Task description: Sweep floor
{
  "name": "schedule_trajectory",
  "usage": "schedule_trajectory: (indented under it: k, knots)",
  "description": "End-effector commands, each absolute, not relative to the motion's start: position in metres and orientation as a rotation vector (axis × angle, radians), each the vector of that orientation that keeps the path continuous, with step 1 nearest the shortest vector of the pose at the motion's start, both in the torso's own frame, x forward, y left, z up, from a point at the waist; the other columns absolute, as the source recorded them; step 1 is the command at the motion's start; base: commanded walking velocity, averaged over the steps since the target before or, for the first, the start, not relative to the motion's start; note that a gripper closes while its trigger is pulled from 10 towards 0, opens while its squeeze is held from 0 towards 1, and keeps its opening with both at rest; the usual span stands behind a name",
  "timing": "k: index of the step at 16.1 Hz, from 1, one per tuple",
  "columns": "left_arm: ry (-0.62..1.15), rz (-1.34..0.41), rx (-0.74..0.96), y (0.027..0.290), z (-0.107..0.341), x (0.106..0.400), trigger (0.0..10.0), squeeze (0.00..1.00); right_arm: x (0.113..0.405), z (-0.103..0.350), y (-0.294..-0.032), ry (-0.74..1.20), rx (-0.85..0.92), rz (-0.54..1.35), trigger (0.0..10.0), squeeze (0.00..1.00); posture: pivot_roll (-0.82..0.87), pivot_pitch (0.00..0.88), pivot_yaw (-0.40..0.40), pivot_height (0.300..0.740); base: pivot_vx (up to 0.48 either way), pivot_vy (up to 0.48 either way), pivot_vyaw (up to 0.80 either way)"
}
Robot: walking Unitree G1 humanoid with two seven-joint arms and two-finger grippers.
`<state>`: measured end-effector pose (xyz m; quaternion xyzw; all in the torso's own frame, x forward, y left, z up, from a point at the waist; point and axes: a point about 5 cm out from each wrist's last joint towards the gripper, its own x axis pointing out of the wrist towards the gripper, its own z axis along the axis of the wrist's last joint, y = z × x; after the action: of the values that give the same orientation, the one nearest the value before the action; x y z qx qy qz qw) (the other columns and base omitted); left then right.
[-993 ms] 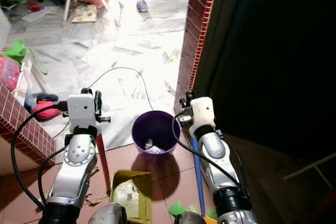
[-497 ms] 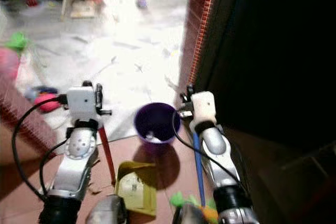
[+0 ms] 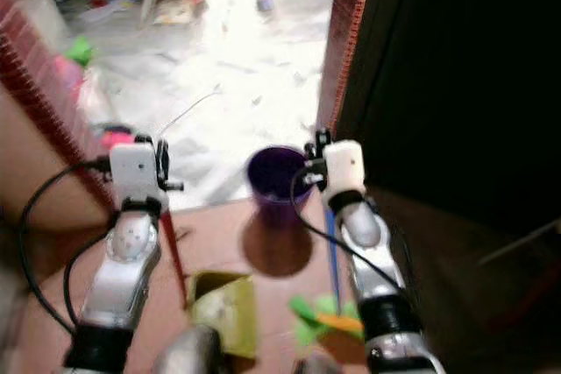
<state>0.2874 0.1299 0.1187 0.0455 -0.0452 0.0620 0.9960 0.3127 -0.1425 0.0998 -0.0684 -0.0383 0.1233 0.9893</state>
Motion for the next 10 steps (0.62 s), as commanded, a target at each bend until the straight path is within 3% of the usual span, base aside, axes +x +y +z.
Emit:
schedule_trajectory:
  k: [1,7,10]
  knots:
    - [-0.058,0.133,0.108,0.131,0.113,0.289,10.0,0.0,0.314,0.098,-0.147,-0.075,-0.113,0.217,10.0,0.0,-0.04,0.0,0.027,0.74,0.0,0.0,0.0]
    - [-0.058,0.227,0.026,0.156,0.106,0.292,10.0,0.0,0.339,0.138,-0.168,-0.228,-0.23,0.075,10.0,0.0,-0.04,0.0,0.005,0.74,0.0,0.0,0.0]
    - [-0.082,0.253,0.023,0.163,0.105,0.29,10.0,0.0,0.343,0.144,-0.167,-0.249,-0.199,0.076,10.0,0.0,-0.04,0.0,0.006,0.74,0.0,0.0,0.0]
